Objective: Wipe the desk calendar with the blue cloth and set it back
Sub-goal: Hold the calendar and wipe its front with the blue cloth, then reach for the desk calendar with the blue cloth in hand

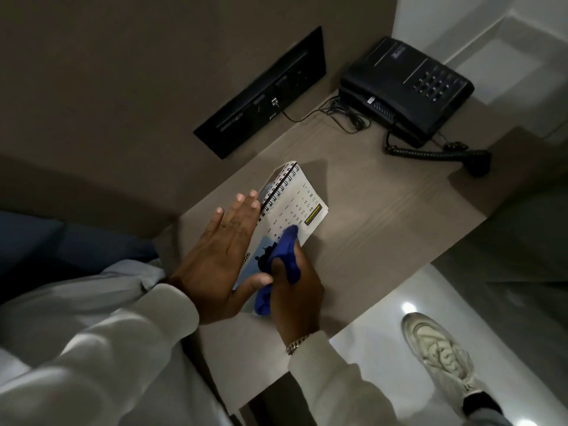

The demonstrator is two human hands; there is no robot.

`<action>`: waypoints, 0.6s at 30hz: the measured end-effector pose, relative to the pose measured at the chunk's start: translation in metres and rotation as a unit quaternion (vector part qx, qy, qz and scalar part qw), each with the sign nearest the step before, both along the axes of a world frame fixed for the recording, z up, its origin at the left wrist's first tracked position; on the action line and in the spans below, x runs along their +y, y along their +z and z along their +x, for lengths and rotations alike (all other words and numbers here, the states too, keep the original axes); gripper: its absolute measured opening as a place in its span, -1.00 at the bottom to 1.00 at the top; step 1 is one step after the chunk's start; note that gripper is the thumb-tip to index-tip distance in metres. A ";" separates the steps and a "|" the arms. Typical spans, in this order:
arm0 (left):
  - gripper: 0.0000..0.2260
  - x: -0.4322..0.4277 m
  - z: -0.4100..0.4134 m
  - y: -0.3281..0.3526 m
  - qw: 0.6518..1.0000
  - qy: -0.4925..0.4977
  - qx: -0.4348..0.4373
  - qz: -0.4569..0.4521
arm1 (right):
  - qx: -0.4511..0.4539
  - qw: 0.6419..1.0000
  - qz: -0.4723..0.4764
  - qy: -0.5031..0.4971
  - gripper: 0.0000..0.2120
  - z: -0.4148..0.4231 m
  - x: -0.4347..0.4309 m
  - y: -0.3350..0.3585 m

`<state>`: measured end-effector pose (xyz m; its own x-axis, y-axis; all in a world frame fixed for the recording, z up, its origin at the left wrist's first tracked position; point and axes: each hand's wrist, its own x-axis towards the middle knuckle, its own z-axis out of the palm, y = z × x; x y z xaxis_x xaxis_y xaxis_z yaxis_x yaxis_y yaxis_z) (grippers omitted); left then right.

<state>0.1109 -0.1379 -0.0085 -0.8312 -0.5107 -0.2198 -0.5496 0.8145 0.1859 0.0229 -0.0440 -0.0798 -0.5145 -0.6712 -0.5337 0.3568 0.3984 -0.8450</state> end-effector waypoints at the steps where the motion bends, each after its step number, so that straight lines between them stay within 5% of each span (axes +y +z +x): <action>1: -0.21 0.000 0.000 0.000 1.000 0.002 -0.006 -0.003 | -0.027 0.999 -0.001 0.033 -0.64 -0.008 0.004 0.004; 6: -0.22 0.004 -0.003 0.006 0.998 0.024 -0.051 -0.009 | -0.004 0.967 0.033 0.253 -0.72 -0.067 0.036 0.026; 9: -0.24 0.011 -0.006 0.012 0.997 0.070 -0.039 -0.008 | 0.158 0.935 0.027 0.316 -0.75 -0.123 0.048 0.034; 12: -0.25 0.025 -0.007 0.016 0.985 0.170 0.037 0.004 | 0.356 0.859 0.059 0.364 -0.55 -0.180 0.042 0.027; 15: -0.30 0.050 -0.012 0.021 0.924 0.344 0.163 0.023 | 0.457 0.795 0.115 0.382 -0.50 -0.224 0.017 0.013; 18: -0.40 0.078 -0.014 0.020 0.794 0.549 0.259 0.027 | 0.487 0.729 0.160 0.453 -0.47 -0.249 -0.002 0.006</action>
<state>0.0970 -0.0602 0.0120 0.1237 -0.9915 -0.0396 -0.7610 -0.1204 0.6375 -0.2264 -0.0462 -0.0739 -0.1768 -0.8929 -0.4142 -0.8830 0.3298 -0.3340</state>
